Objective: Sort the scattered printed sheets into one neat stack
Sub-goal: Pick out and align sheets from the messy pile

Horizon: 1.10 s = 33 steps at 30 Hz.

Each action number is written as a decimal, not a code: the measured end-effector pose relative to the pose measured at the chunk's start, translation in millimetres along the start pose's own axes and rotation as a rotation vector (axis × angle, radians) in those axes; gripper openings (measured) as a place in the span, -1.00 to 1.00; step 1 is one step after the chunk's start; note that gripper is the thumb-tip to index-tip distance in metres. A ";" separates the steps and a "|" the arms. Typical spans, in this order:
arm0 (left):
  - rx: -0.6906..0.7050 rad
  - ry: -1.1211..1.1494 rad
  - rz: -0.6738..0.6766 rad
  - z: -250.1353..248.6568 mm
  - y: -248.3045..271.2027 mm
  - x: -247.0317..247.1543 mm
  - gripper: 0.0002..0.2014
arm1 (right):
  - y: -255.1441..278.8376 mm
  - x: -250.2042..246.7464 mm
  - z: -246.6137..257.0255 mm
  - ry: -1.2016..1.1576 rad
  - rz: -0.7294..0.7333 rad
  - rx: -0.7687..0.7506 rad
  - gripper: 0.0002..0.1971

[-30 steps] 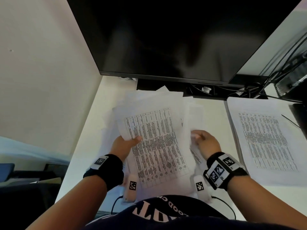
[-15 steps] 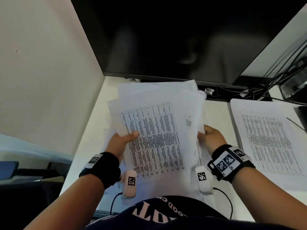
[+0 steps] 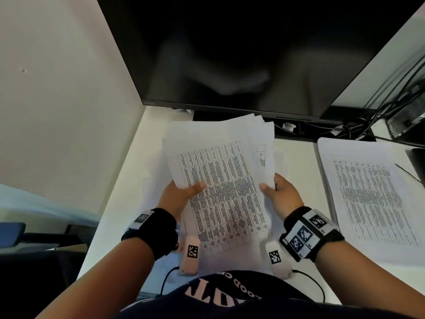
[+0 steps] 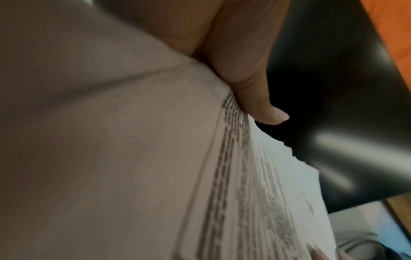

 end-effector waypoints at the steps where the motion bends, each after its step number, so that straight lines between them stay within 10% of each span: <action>1: 0.004 -0.036 0.012 -8.3 0.0 -0.9 -0.26 | -1.1 -4.6 3.0 0.027 -0.018 -0.018 -0.78; 8: 0.299 -0.143 -0.010 -118.1 1.2 -5.2 -0.74 | 28.0 -45.0 72.1 -0.255 -0.101 -0.411 -0.68; 13: 0.495 -0.106 -0.045 -153.4 12.4 2.1 -0.54 | 42.7 -47.0 79.4 -0.266 -0.152 -0.541 -0.58; 18: 0.429 -0.192 -0.026 -126.0 9.2 10.3 -0.17 | 39.0 -33.1 63.0 -0.223 -0.196 -0.400 -0.68; 25: 0.432 -0.094 -0.062 -138.6 15.9 11.9 -0.65 | 50.9 -35.1 77.1 -0.337 -0.294 -0.424 -0.69; 33: 0.342 -0.122 0.025 -110.5 12.5 10.2 -0.67 | 59.5 -42.3 86.2 -0.424 -0.267 -0.514 -0.40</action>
Point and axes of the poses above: each hand's wrist, its own y-axis away from the middle knuckle, its own x-axis out of the palm, z = x × y, the point moved 5 cm from there along -y, towards the middle knuckle, and after that the axes turned 8 degrees about x, right-handed, at the moved point
